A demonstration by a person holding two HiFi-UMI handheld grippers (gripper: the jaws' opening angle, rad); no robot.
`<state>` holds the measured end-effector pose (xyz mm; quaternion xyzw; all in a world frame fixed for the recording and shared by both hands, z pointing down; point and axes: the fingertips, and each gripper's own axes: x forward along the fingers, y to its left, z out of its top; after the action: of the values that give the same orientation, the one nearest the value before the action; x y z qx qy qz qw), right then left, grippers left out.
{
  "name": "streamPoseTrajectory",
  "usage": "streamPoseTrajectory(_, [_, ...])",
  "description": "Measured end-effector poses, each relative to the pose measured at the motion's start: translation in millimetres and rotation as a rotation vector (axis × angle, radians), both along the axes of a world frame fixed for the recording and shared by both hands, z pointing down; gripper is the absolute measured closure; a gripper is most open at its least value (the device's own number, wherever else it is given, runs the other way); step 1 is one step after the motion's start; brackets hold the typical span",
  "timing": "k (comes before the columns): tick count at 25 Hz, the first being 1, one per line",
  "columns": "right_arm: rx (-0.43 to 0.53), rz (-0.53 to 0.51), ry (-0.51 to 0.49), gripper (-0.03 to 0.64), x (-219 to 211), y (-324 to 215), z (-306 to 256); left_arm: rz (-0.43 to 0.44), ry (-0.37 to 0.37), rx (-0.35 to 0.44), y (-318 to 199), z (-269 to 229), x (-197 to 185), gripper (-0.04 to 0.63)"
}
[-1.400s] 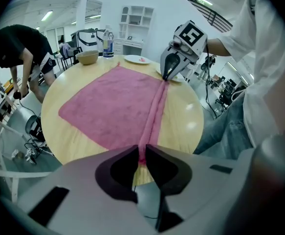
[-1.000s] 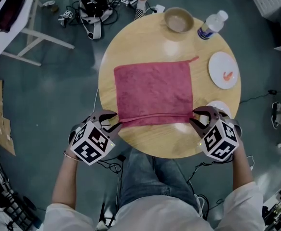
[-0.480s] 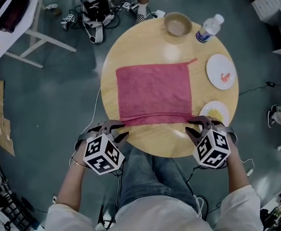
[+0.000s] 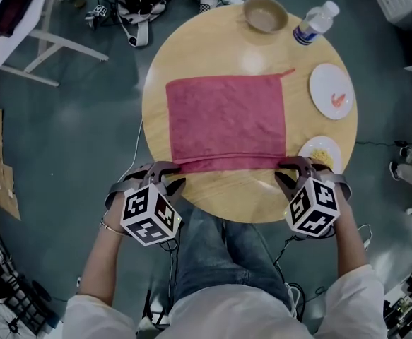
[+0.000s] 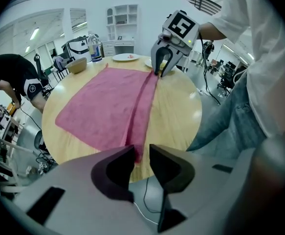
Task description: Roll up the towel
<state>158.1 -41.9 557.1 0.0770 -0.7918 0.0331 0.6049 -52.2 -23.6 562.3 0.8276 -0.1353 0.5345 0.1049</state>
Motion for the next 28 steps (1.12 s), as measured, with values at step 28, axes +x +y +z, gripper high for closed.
streamPoseTrajectory(28, [-0.079, -0.01, -0.014, 0.606, 6.7, 20.4, -3.6, -0.019, -0.002, -0.078, 23.5, -2.9, 5.5, 0.571])
